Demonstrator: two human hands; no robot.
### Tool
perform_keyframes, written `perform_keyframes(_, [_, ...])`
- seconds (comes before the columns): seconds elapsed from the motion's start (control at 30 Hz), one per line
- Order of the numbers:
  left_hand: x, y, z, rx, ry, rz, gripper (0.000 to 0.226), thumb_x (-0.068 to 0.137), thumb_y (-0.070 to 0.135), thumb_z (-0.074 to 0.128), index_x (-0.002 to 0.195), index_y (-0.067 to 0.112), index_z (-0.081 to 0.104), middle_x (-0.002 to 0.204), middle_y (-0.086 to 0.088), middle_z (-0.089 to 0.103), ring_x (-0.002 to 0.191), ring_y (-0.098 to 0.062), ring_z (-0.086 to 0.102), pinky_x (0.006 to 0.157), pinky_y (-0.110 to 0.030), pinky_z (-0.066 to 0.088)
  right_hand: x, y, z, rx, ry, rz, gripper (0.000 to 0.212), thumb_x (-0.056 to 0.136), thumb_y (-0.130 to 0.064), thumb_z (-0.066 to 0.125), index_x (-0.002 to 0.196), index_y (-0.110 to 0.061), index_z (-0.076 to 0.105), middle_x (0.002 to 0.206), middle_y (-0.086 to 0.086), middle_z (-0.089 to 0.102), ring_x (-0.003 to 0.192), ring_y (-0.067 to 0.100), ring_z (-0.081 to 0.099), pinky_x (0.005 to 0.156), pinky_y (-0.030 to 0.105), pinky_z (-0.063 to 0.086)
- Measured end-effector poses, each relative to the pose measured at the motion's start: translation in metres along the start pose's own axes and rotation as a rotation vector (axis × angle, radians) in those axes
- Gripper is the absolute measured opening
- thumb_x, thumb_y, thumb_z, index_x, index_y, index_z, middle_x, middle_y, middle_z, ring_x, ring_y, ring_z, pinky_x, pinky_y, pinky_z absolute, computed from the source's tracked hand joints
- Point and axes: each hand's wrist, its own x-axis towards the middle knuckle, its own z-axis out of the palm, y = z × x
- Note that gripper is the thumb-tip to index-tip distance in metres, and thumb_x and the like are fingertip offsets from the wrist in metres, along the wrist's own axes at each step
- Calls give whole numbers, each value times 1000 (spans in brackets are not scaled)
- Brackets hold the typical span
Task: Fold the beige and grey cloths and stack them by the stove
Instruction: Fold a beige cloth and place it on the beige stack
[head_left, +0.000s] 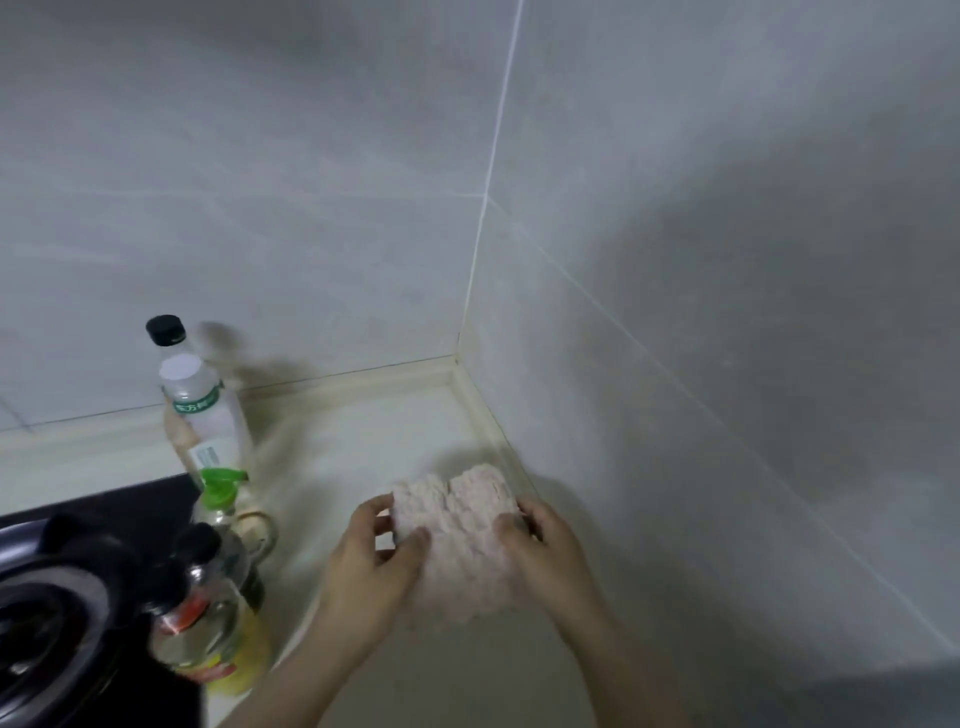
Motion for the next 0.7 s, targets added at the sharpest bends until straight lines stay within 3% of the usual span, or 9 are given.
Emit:
perform_keyframes(0.07, [22,-1,9,16,16,-32,37,88,20,64,122,22,51,110,0,62,76,-8,63,55,-16,47,26,1,4,0,-23,23,12,88,-22,51,91,-17,61,75,-7,56,64,7,51,60,24,41])
perform_keyframes(0.17, [56,-1,23,22,8,-73,47,88,20,63,131,20,43,114,1,59,79,-8,63,61,-20,47,63,-2,7,-9,-34,22,18,90,-22,54,104,-13,62,81,-3,57,68,7,52,62,23,42])
perform_keyframes(0.27, [86,-6,35,107,-12,-125,69,88,23,63,145,19,25,136,-6,48,112,-21,57,88,-34,49,89,-7,5,-36,-11,-4,37,94,-16,56,130,-7,52,113,10,61,104,21,59,80,33,49])
perform_keyframes(0.33, [95,-11,40,177,-17,-167,71,88,25,63,147,20,25,145,-10,41,126,-26,47,100,-38,42,94,-9,0,-54,-3,-17,40,96,-14,56,131,2,48,126,18,57,117,31,53,84,33,45])
perform_keyframes(0.4, [95,-14,43,167,-13,-192,66,87,21,63,145,19,30,142,-10,44,124,-26,49,99,-36,42,96,-4,-3,-46,-6,-30,36,95,-16,58,126,3,52,122,20,59,109,28,58,80,25,45])
perform_keyframes(0.5, [87,-11,44,144,20,-180,59,87,16,63,140,16,38,133,-8,52,114,-24,56,92,-31,44,94,6,-2,-43,-33,-74,16,91,-11,62,102,-22,58,97,5,61,85,7,62,66,14,49])
perform_keyframes(0.57, [80,-5,44,120,44,-169,54,87,14,62,137,15,42,127,-5,56,107,-22,59,85,-28,43,92,14,-1,-19,-41,-69,7,89,-18,62,92,-23,59,93,0,65,88,20,66,71,27,54])
perform_keyframes(0.63, [70,2,45,93,66,-148,49,87,13,62,133,15,45,122,-3,58,101,-19,61,81,-26,43,87,15,-3,-3,-83,-69,8,90,-19,61,96,-24,58,90,-7,64,90,19,63,74,25,50])
perform_keyframes(0.7, [57,10,46,82,91,-113,46,87,12,62,130,16,47,119,-2,59,95,-14,62,75,-23,43,79,12,-4,15,-113,-56,24,90,-17,61,113,-24,58,104,-8,61,99,12,60,82,19,47])
